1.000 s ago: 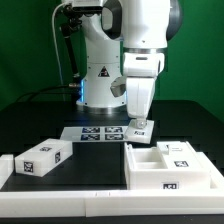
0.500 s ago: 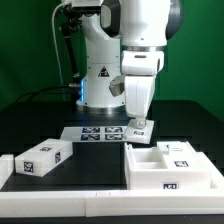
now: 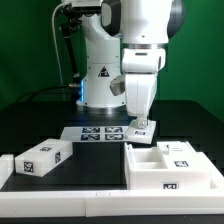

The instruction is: Assemble cabinet

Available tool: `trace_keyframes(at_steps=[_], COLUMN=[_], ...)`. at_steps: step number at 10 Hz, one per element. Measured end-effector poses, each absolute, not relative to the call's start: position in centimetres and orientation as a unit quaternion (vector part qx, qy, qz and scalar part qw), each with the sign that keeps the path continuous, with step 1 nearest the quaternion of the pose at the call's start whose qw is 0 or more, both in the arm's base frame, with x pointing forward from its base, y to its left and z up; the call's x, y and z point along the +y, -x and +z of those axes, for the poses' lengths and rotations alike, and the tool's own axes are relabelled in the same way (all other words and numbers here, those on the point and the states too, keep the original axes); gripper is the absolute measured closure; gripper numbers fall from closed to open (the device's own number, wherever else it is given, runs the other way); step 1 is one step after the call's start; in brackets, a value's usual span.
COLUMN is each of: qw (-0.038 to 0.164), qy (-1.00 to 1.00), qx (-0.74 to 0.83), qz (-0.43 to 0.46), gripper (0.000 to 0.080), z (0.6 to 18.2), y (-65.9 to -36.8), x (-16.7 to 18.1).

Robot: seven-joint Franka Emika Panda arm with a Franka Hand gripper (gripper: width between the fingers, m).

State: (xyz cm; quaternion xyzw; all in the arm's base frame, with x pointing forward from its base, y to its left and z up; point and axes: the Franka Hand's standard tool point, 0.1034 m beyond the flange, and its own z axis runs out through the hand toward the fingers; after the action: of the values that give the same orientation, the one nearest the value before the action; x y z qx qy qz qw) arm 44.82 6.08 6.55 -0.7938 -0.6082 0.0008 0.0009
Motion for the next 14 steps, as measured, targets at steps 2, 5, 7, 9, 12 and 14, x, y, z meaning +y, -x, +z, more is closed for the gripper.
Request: trace_keyframes(at_steps=[2, 5, 7, 9, 12, 14], qw=[-0.001, -0.001, -0.001, -0.001, -0.002, -0.004], qy=[0.793, 0.746, 0.736, 0.736, 0.730, 0.730], qx=[-0.610, -0.666, -0.677, -0.677, -0.684, -0.683], qz=[-0.002, -0.007, -0.007, -0.007, -0.013, -0.018], gripper=[0.0731, 0.0731, 0.0731, 0.0731, 0.0731, 0.0731], z=[6.7, 6.5, 6.4, 6.4, 6.3, 6.2], y=[-45.4, -46.0, -45.9, -45.9, -46.1, -46.1], x=[6.1, 5.6, 5.4, 5.4, 5.3, 5.3])
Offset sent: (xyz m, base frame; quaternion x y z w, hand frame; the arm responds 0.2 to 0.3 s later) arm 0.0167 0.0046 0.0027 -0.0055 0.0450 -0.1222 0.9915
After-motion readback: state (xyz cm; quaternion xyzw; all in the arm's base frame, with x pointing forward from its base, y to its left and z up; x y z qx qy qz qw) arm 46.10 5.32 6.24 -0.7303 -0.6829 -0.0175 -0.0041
